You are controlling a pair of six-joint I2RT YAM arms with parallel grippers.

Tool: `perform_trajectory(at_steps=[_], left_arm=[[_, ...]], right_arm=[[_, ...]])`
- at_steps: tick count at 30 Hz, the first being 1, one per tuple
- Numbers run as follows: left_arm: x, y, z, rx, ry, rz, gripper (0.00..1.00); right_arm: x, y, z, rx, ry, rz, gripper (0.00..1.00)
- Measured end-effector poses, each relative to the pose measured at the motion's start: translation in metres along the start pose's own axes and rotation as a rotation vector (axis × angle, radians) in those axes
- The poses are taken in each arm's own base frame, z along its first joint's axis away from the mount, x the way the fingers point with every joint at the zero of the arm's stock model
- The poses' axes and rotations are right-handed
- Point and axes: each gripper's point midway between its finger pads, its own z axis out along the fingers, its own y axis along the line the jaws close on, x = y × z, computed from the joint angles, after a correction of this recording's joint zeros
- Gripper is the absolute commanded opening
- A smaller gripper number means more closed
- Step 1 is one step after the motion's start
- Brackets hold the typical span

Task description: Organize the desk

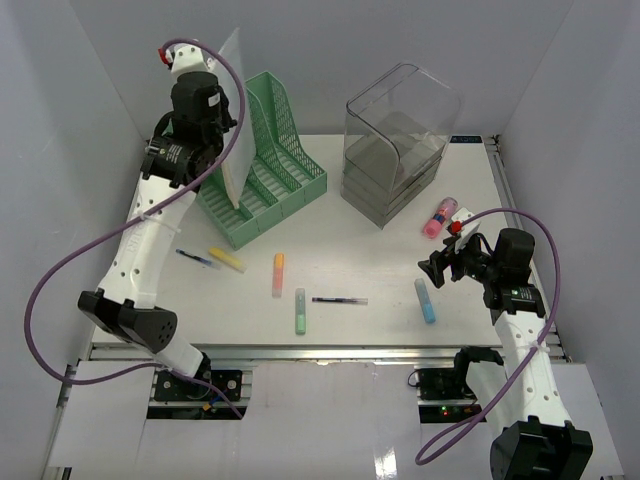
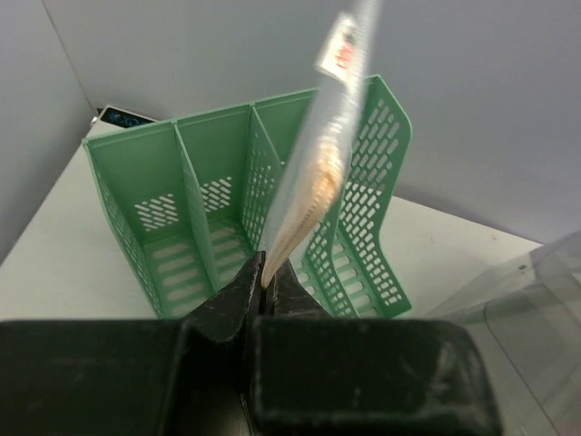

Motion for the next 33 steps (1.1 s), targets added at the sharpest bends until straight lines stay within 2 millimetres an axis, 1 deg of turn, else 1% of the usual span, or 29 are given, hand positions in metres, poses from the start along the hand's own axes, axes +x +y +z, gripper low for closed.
perform_trajectory(at_steps=[4,10,14,18,27,30,33], left_arm=[[-0.01,0.003,-0.019,0.038,-0.004,-0.052,0.0],[-0.031,0.015,-0.049,0.061,-0.056,-0.097,0.0],[-0.039,0.021,-0.061,0.065,-0.078,-0.109,0.0],[-0.043,0.022,-0.065,0.068,-0.087,-0.115,0.0],[-0.044,0.023,-0.068,0.072,-0.088,-0.12,0.0],[-0.043,0.021,-0.066,0.076,-0.087,-0.114,0.0],[-0.041,0.017,-0.058,0.076,-0.088,-0.1,0.0]], right_arm=[[0.0,0.0,0.0,0.0,0.0,0.0,0.9],[0.0,0.0,0.0,0.0,0.0,0.0,0.9],[0.0,0.0,0.0,0.0,0.0,0.0,0.9],[0.0,0.0,0.0,0.0,0.0,0.0,0.9],[0.001,0.0,0.001,-0.002,0.004,0.004,0.9],[0.001,0.0,0.001,-0.002,0.004,0.004,0.9],[0.001,0.0,0.001,-0.002,0.004,0.004,0.9]])
